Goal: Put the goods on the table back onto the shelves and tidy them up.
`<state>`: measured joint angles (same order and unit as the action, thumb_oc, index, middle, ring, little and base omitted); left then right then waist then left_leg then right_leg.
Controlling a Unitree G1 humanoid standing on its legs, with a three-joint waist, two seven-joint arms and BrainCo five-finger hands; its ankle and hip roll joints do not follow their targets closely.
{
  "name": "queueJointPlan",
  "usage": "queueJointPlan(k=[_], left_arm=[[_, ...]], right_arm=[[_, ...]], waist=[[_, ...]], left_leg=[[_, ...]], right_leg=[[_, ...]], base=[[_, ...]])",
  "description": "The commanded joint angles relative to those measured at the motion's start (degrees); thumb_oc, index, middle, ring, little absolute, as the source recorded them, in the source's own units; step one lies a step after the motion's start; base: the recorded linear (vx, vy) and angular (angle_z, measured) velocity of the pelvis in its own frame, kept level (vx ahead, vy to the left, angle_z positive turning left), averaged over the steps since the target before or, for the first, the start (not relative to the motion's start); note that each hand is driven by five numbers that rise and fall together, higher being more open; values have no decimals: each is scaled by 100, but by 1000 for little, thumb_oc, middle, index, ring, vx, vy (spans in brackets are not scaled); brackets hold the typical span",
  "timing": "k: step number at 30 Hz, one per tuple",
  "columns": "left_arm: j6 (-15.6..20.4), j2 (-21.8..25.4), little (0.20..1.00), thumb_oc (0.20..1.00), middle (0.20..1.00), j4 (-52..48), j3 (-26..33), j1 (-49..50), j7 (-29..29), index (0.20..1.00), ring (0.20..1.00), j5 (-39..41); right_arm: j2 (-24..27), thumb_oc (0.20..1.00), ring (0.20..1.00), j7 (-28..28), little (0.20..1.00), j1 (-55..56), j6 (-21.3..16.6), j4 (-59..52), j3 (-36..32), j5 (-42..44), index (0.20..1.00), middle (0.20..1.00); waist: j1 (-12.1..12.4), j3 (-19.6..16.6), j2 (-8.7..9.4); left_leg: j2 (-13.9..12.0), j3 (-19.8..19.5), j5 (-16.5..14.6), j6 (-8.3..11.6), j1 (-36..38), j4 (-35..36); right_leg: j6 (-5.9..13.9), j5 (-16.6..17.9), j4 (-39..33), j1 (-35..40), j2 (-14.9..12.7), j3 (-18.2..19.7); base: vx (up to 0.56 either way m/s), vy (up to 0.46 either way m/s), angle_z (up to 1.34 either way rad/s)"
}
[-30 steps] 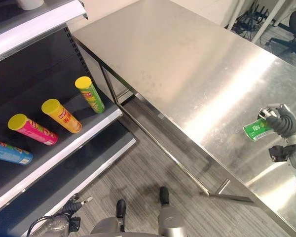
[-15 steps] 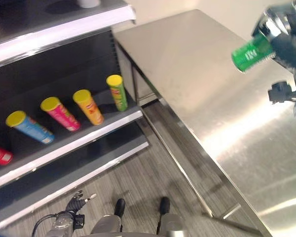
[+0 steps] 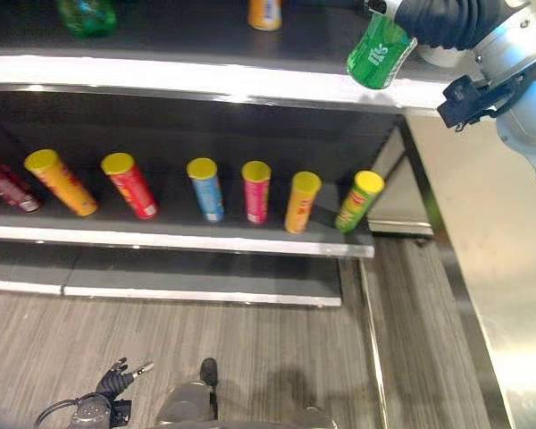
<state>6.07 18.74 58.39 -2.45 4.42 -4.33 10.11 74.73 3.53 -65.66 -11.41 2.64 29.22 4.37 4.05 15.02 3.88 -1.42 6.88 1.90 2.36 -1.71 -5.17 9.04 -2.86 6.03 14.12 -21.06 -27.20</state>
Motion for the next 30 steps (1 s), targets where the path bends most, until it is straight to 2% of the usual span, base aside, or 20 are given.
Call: queueJointPlan(k=[1,2,4,5,6,7,8,10,18,30], left_arm=[[90,292,1000,1000,1000,-100,-326,-31,-28,1000,1000,27],[90,285,1000,1000,1000,-99,-323,-32,-28,1000,1000,27],[131,430,1000,1000,1000,-132,-404,-128,-1,1000,1000,140],[131,402,1000,1000,1000,-131,-397,-132,-1,1000,1000,140],[156,465,1000,1000,1000,-135,-403,-174,12,1000,1000,208],[182,562,1000,1000,1000,-116,-442,-293,24,1000,1000,283],[189,633,1000,1000,1000,-129,-431,-343,-29,1000,1000,225],[192,640,1000,1000,1000,-125,-428,-340,44,1000,1000,344],[203,439,1000,1000,1000,104,-499,-347,-68,1000,1000,348],[181,223,1000,1000,1000,282,-607,-303,-179,1000,1000,353]], right_arm=[[33,200,200,273,200,-823,275,826,636,-218,200,200],[30,200,200,274,200,-854,272,835,665,-215,200,200],[25,200,200,204,200,-1259,343,1190,1032,-174,200,200],[18,200,200,206,200,-1359,338,1218,1129,-163,200,200],[-20,200,200,183,200,-1607,330,1382,1347,-103,200,200],[-182,200,200,189,200,-2015,295,1653,1727,44,200,200],[-147,200,200,223,200,-2165,314,1814,1824,34,200,200],[-235,200,200,113,200,-2528,368,2059,2130,78,200,200],[-808,200,200,-34,200,-2632,414,2788,2361,25,200,200],[-1467,200,200,20,200,-2431,530,3586,2237,-547,200,200]], waist=[[-6,-392,59],[-16,-400,55],[-77,-410,50],[-91,-430,23],[-98,-413,-3],[-158,-336,-40],[-177,-301,-41],[-183,-228,27],[-104,-412,145],[14,-506,157]], left_leg=[[-130,-308,-1060,431,-79,-485],[-124,-312,-1059,427,-92,-488],[-130,-551,-1012,436,-140,-429],[-132,-551,-995,433,-165,-417],[-176,-634,-989,451,-157,-393],[-197,-732,-984,464,-108,-355],[-147,-882,-1003,476,-172,-468],[-93,-1001,-1004,511,-105,-482],[-342,-1124,-917,625,43,-297],[-348,-1238,-873,638,73,-173]], right_leg=[[115,30,1074,-500,-342,406],[119,33,1074,-508,-347,401],[136,-43,1088,-783,-41,1035],[135,-23,1073,-807,-36,1034],[130,-248,953,-965,173,1318],[113,-467,541,-1374,604,1661],[236,-537,338,-1302,697,1926],[186,-524,299,-1334,858,2205],[58,-598,-127,-910,1012,1942],[17,-672,-190,-690,982,1582]], base=[[61,137,63],[35,67,88],[47,-17,84],[54,-28,61],[78,-56,46],[95,-95,4],[106,-76,-15],[96,-60,56],[67,-106,25],[35,-36,18]])
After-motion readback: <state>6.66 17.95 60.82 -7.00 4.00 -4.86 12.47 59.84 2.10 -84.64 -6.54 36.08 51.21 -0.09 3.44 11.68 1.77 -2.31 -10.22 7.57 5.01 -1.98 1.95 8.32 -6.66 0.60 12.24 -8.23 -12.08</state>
